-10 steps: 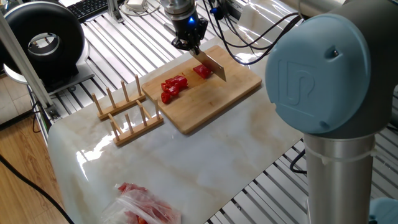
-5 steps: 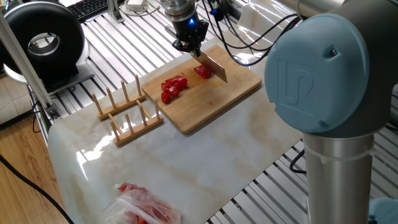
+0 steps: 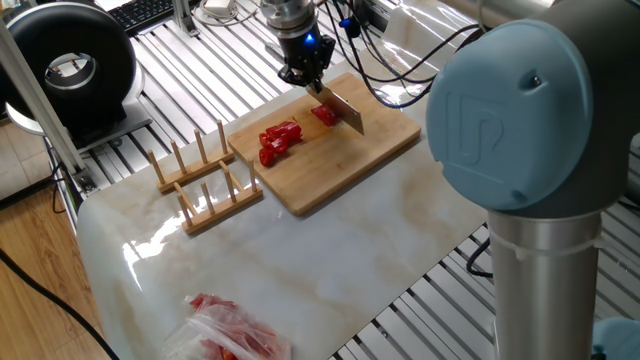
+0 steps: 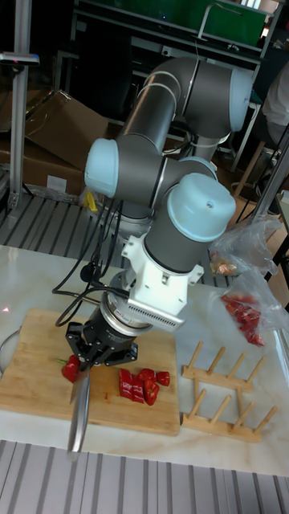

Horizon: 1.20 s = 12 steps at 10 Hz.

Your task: Chop the chili peppers

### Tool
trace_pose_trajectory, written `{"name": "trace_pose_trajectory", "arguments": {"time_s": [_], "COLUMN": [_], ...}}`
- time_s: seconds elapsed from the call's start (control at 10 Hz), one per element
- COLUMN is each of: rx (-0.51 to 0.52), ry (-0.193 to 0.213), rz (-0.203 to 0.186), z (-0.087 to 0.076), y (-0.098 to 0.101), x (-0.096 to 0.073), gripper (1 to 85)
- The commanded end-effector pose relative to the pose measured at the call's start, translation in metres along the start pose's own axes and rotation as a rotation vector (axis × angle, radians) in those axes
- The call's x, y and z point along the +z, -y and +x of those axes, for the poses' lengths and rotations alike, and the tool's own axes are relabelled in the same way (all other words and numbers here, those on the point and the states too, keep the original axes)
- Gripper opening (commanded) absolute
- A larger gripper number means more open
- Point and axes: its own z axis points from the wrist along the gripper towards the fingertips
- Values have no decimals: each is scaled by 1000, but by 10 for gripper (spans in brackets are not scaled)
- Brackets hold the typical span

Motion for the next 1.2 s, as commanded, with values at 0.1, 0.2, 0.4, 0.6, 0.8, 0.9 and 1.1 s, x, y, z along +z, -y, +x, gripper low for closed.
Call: {"name": "trace_pose_trajectory", "arguments": {"time_s": [0.1, 0.2, 0.4, 0.6, 0.8, 0.9, 1.1], "rx": [5, -6, -45, -143, -164, -165, -187], "ry": [2, 8, 5, -14, -15, -10, -6], "rz": [-81, -97, -132, -203, -210, -211, -222], "z": [1, 0, 1, 6, 5, 2, 1], "y": [-11, -9, -9, -16, -19, -21, -24], "x": [-6, -7, -13, -17, -15, -13, -9], "gripper": [13, 13, 13, 13, 13, 13, 13]}}
